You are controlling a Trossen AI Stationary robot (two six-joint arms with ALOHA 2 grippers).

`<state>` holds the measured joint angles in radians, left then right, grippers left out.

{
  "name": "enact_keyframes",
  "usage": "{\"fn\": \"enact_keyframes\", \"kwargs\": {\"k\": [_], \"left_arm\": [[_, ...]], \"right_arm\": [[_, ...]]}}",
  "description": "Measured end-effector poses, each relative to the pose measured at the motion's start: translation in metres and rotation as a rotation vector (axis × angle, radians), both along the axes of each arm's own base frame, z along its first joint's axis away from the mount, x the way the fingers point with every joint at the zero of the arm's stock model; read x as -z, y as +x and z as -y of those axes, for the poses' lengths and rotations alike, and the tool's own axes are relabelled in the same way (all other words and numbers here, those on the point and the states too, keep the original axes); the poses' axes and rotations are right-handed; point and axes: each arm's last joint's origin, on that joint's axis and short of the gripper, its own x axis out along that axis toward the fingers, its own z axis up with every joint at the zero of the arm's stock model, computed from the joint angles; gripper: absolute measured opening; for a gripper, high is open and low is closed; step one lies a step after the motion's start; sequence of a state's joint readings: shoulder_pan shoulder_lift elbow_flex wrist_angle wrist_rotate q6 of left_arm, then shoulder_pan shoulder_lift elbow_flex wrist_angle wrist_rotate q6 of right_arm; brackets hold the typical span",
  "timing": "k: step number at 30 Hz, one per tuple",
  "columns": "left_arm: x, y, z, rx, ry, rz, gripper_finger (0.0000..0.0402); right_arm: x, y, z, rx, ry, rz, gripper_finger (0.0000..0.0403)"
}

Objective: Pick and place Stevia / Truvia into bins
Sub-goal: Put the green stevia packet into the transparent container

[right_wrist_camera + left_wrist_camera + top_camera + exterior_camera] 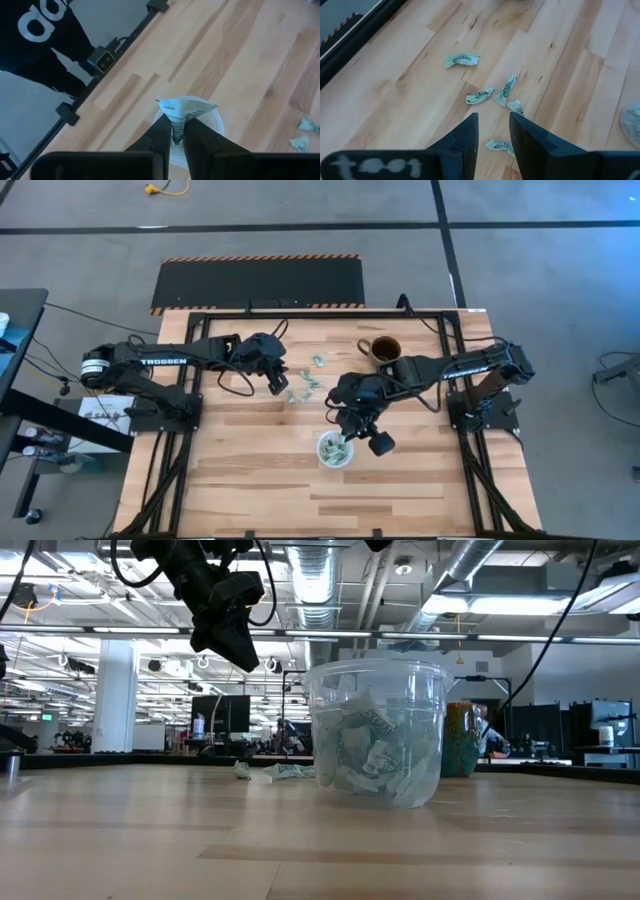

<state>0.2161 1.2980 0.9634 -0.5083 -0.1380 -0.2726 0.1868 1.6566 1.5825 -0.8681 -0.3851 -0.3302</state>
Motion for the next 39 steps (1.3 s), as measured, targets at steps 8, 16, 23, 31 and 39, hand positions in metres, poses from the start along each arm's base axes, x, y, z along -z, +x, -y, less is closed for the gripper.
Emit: {"fn": "enact_keyframes", "kwargs": {"k": [8,16,23,31,39], "left_arm": [[0.000,0.000,0.001,0.030,-0.030,0.005,0.0098],[0.000,0.001,0.004,0.142,-0.050,0.004,0.0102],[0.020,0.010,0.002,0.219,-0.016,-0.109,0.0138],[0.073,0.034,-0.004,0.309,-0.008,-0.325,0.0203],[0.094,0.038,-0.004,0.495,0.100,-0.481,0.0242]], "right_arm": [[-0.002,0.001,-0.006,-0.026,0.007,0.035,0.0071],[-0.002,0.002,-0.006,-0.024,0.005,0.042,0.0109],[0.001,0.003,0.027,0.120,-0.006,-0.035,0.0122],[0.011,-0.010,0.088,0.345,-0.034,-0.249,0.0112],[0.003,-0.023,0.105,0.399,-0.104,-0.245,0.0093]]}}
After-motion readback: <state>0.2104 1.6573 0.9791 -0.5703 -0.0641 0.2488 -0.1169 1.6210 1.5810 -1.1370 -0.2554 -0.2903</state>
